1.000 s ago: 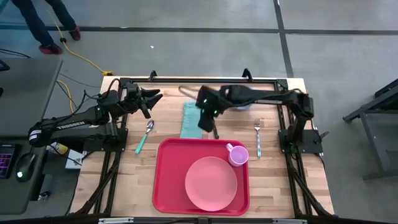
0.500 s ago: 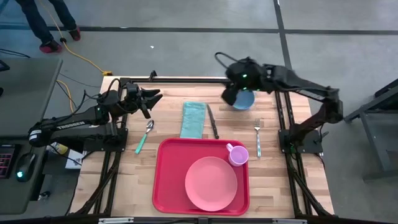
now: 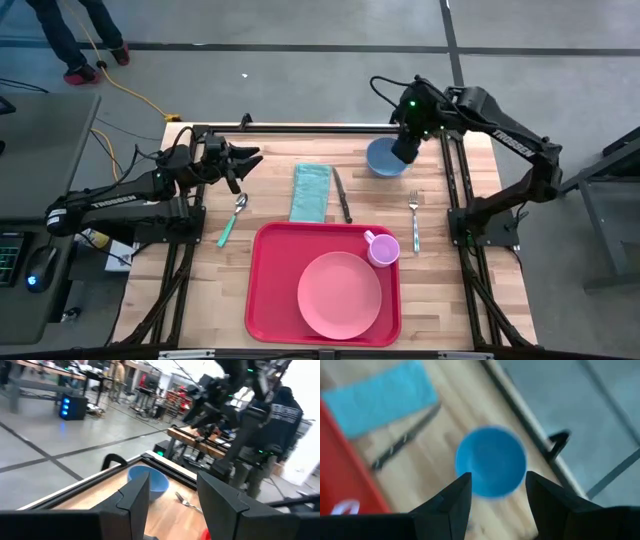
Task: Set up tray
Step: Put the blue bowl on the pink plate
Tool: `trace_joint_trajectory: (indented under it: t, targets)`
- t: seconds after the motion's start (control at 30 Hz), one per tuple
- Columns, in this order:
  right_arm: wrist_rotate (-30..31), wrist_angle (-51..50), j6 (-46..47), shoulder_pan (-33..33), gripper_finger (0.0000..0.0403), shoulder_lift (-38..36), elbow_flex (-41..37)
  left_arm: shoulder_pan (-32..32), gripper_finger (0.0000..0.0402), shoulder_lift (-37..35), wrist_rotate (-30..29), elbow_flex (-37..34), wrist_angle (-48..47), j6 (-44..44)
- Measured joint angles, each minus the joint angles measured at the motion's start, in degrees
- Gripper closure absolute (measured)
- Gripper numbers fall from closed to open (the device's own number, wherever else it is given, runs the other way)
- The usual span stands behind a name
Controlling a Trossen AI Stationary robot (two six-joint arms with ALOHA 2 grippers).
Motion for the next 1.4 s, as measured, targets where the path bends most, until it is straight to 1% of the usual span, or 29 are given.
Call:
trace_joint_trajectory:
  t: [0.2, 0.37, 0.43, 0.57, 0.63, 0.87, 1.03, 1.1, 1.23, 1.4]
  targets:
    - [-12.9, -4.1, -5.9, -4.4, 0.0222, 0.3, 0.0, 0.0, 0.0207, 0.0, 3.3, 0.0, 0.0, 0.1]
    - [-21.5, -7.2, -9.8, -7.8, 0.0222, 0.3, 0.0, 0.0, 0.0207, 0.0, 5.3, 0.0, 0.0, 0.4]
    - [-21.7, -7.3, -10.7, -9.0, 0.0222, 0.3, 0.0, 0.0, 0.0207, 0.0, 6.1, 0.0, 0.0, 1.4]
    - [-17.0, -6.4, -10.9, -11.3, 0.0226, 0.5, -0.3, 0.0, 0.0207, 0.0, 7.2, 0.0, 0.0, 2.9]
    - [-16.4, -4.5, -11.2, -12.5, 0.023, 0.5, -2.8, 0.0, 0.0207, 0.0, 7.2, 0.0, 0.0, 3.3]
    - [-21.2, 5.7, -9.0, -14.8, 0.0246, 0.6, -17.3, 0.0, 0.0207, 0.0, 8.7, 0.0, 0.0, 3.5]
    - [-25.3, 14.5, -6.5, -14.9, 0.0251, 0.6, -26.0, 0.0, 0.0207, 0.0, 10.2, 0.0, -0.4, 3.5]
    - [-25.8, 17.5, -5.2, -14.4, 0.0251, 0.6, -29.1, 0.0, 0.0207, 0.0, 10.2, 0.0, -1.1, 3.5]
    - [-26.7, 22.2, -3.0, -13.7, 0.0249, 0.6, -33.1, 0.0, 0.0207, 0.0, 10.2, 0.0, -2.8, 3.5]
    - [-28.3, 29.1, -1.8, -12.0, 0.0244, 0.6, -35.0, 0.0, 0.0207, 0.0, 10.8, 0.0, -3.3, 3.5]
